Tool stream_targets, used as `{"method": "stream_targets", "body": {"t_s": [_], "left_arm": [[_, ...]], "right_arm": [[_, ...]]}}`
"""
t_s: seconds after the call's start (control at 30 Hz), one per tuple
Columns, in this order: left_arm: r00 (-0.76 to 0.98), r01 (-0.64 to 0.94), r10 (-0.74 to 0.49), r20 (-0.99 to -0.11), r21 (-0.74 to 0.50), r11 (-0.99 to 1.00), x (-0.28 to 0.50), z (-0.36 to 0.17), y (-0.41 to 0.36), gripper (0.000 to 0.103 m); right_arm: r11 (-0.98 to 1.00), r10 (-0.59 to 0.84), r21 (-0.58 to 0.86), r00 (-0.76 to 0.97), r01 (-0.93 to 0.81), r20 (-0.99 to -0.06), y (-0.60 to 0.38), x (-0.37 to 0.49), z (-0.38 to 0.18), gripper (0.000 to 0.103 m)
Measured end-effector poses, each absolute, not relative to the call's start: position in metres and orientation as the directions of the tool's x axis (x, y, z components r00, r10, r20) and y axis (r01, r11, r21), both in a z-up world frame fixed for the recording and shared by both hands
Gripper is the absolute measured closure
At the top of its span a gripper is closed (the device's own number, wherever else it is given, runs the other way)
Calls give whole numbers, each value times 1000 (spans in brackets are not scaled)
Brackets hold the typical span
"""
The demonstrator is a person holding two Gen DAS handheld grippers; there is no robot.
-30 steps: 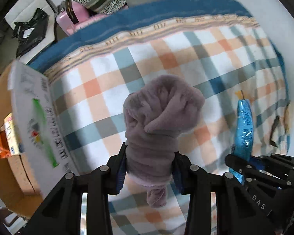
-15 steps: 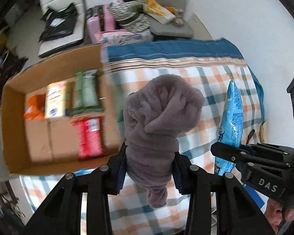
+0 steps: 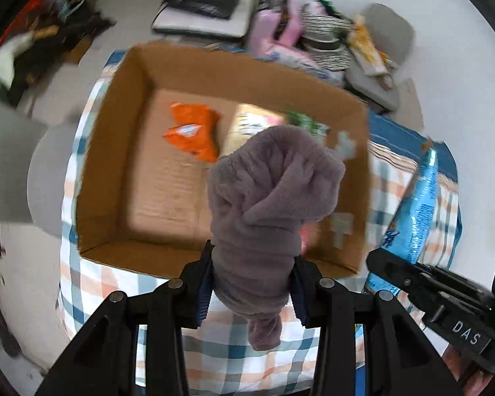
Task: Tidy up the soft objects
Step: 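Carry the sock with the left tool while the right tool carries the blue tube into the box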
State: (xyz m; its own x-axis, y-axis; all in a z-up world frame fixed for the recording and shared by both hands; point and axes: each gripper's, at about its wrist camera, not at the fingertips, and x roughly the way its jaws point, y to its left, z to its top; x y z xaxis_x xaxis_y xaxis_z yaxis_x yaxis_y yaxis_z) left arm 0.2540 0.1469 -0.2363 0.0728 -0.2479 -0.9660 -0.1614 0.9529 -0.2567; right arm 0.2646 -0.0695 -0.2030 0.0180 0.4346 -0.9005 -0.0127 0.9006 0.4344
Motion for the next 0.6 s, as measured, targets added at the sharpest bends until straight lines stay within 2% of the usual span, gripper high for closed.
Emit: {"method": "stream_targets", "body": {"t_s": [0.2,0.6], "left_arm": [[0,-250,-256,-967,-248,936,275,-276,187,66],[-163,-285,-278,-947,-225,932,306,-346,200,66]], "right_arm": [[893,440,437,2,105,-898,-42,288,-237,87],[850,444,416,-15,322,-896,-15,313,-309,87]]}}
